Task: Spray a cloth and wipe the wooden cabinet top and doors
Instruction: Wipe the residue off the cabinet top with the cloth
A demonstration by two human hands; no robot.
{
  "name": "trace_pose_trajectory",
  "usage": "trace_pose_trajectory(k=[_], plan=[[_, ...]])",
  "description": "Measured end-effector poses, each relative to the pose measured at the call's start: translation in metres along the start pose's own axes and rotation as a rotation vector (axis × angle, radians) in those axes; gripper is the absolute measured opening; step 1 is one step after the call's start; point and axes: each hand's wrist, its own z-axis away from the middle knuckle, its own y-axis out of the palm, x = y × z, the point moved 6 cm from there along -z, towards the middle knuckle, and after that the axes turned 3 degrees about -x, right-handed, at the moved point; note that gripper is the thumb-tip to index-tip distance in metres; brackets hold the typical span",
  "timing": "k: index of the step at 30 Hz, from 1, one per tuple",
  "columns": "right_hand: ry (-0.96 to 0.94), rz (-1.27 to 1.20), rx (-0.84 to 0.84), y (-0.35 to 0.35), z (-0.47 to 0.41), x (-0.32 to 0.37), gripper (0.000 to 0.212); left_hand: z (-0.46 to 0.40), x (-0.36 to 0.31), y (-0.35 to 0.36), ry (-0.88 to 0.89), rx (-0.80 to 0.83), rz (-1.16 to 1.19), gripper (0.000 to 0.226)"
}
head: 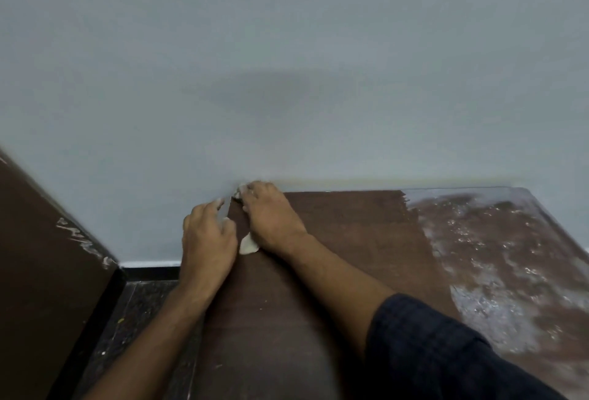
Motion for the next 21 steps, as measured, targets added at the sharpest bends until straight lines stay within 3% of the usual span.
trace_pose_trajectory(k=[4, 6, 10, 14, 21], plan=[[-0.239, -0.201, 0.071, 0.0, 0.051, 0.037, 0.037, 0.008, -0.007, -0.007, 0.046, -0.049, 0.091, 0.034], [-0.339, -0.18, 0.11, 0.001, 0.066, 0.04, 0.039, 0.015, -0.008, -0.013, 0.049, -0.066, 0.116, 0.03], [-0.22, -0.134, 0.059, -0.006, 0.038, 0.011, 0.036, 0.039, -0.002, -0.027, 0.039, -0.071, 0.129, 0.023], [-0.065, -0.024, 0.03, -0.006, 0.046, 0.013, 0.046, 0.067, 0.003, -0.037, 0.051, -0.036, 0.14, 0.024], [-0.338, -0.172, 0.175, -0.034, 0.164, 0.09, 0.046, 0.094, -0.001, -0.052, 0.038, -0.095, 0.182, 0.021]])
